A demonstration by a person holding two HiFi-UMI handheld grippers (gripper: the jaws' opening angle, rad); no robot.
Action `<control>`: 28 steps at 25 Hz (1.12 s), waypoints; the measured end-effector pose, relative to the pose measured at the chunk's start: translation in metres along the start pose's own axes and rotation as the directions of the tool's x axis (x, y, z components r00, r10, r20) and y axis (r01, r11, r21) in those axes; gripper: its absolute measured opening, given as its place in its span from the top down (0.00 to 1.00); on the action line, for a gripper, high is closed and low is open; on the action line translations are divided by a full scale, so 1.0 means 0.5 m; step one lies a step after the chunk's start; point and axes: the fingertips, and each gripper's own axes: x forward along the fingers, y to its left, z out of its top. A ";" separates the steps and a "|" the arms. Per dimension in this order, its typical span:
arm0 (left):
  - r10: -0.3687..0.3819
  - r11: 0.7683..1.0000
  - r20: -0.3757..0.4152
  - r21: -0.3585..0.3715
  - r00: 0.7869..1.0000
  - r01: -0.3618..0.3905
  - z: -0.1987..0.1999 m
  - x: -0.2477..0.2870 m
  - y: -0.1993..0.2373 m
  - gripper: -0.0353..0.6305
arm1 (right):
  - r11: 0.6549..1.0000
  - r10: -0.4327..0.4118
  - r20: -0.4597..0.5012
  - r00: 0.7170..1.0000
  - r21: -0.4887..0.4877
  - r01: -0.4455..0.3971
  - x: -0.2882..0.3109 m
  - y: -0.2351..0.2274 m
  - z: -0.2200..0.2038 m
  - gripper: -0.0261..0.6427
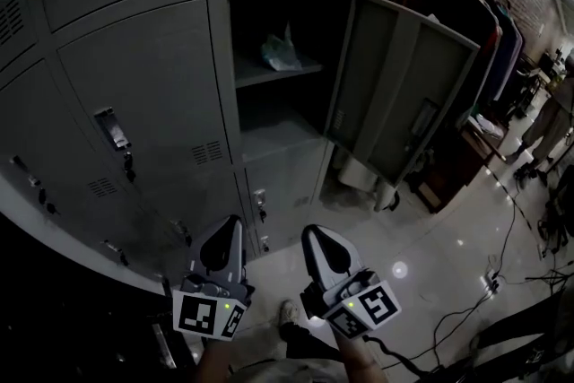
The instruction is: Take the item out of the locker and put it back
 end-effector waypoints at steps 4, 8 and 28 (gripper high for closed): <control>0.006 1.000 -0.002 -0.019 1.000 -0.006 0.008 -0.148 -0.051 0.94 | 0.998 -0.019 0.011 1.000 0.062 0.018 -0.119 0.105 -0.026 0.96; -0.015 1.000 -0.034 -0.017 0.999 0.014 0.029 -0.296 -0.124 0.94 | 0.998 -0.039 -0.042 0.998 0.045 0.041 -0.239 0.223 -0.044 0.96; -0.042 0.998 0.018 -0.035 0.999 0.043 0.171 -0.522 -0.349 0.94 | 0.999 -0.030 0.027 0.999 0.045 0.029 -0.487 0.412 0.117 0.96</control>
